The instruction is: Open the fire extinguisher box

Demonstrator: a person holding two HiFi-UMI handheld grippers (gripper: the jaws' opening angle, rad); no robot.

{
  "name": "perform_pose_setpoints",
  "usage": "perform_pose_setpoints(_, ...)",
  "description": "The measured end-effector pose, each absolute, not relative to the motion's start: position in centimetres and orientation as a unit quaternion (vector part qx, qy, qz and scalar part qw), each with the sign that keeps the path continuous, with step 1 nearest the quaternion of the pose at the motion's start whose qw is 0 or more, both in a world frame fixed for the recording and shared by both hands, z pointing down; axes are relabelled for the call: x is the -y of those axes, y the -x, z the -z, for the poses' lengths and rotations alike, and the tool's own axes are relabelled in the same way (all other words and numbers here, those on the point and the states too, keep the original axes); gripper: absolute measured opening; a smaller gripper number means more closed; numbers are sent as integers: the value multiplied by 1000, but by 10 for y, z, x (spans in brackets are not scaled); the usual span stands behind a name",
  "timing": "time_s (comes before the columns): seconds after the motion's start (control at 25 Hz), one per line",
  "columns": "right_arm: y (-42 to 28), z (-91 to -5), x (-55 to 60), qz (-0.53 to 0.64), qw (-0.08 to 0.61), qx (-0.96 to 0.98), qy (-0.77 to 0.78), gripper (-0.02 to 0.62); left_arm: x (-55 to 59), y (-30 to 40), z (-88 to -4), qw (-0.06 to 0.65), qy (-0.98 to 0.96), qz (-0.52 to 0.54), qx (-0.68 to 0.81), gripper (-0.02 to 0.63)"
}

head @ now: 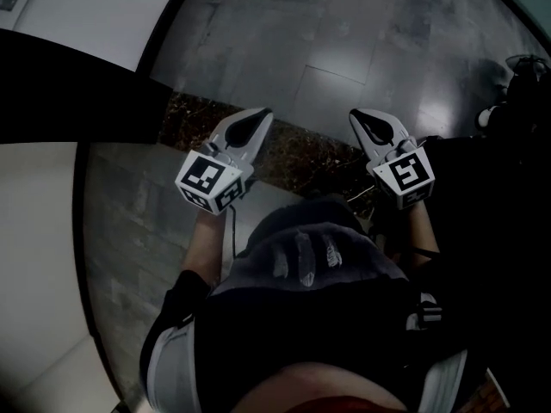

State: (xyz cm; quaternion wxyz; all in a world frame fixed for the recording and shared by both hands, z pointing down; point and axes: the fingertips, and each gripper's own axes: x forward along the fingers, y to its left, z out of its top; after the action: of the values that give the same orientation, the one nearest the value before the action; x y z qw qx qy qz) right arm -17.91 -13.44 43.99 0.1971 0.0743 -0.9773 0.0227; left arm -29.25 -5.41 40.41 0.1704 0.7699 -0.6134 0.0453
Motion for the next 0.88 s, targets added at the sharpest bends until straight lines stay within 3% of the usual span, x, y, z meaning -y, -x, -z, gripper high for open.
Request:
perform_pose_setpoints(0.32, 188, -450, 154, -60, 202, 975, -66, -2, 93, 293, -404, 162, -791, -22, 590, 0)
perform_pose_setpoints(0.88, 320, -451, 179, -65, 249, 960, -115, -2, 128, 433, -418, 168, -827, -7, 537, 0)
